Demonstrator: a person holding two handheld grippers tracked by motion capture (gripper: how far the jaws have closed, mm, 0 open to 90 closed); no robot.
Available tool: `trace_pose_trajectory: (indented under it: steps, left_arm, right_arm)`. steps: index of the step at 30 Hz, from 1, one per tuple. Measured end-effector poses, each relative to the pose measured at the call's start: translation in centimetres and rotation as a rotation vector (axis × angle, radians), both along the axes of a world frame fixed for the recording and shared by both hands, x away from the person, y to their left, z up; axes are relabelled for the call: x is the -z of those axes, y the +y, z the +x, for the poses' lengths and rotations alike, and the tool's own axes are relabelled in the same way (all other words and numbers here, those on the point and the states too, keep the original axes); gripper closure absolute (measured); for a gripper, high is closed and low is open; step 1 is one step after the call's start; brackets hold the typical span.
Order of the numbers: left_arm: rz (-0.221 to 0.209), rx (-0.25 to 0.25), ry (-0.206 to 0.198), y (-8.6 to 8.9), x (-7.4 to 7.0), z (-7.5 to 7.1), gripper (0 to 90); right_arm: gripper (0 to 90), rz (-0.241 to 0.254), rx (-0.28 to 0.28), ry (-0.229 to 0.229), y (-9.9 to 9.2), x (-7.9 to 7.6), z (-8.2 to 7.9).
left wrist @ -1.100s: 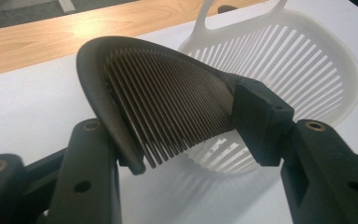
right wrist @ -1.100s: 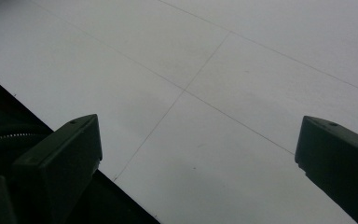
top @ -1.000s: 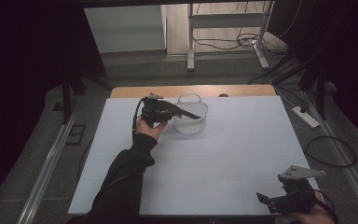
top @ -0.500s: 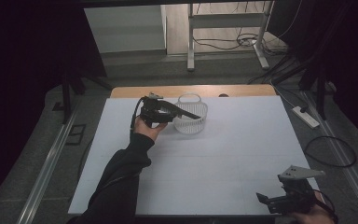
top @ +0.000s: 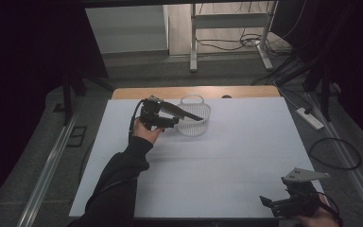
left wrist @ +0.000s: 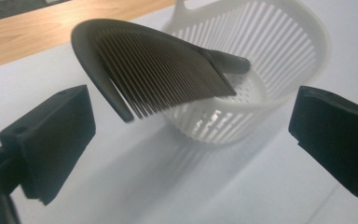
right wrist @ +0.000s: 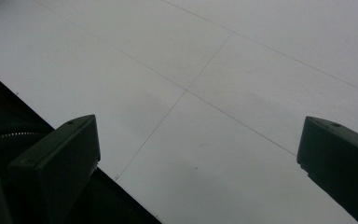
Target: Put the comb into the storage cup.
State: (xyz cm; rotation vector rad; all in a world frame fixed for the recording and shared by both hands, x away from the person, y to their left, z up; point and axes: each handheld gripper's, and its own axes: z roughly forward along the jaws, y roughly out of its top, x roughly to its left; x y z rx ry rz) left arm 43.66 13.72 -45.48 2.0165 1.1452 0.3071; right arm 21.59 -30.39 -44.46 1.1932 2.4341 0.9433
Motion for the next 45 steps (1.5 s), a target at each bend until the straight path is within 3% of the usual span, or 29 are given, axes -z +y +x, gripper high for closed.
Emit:
trace_pose_trajectory:
  steps: [10,29,45]
  left_arm:
    - [0.034,0.031,-0.024,0.5,-0.2,-1.2,0.0]
    - [-0.008,0.067,-0.033,1.6,0.1,-3.4,0.0]
    - [-0.004,0.085,-0.028,2.5,0.3,-4.8,0.0]
  right_arm:
    - [0.0,0.005,0.002,-0.003,0.0,0.0,0.0]
    - [0.0,0.005,0.001,-0.006,0.0,-0.1,-0.1]
    - [0.0,0.005,0.003,-0.007,0.0,-0.1,-0.1]
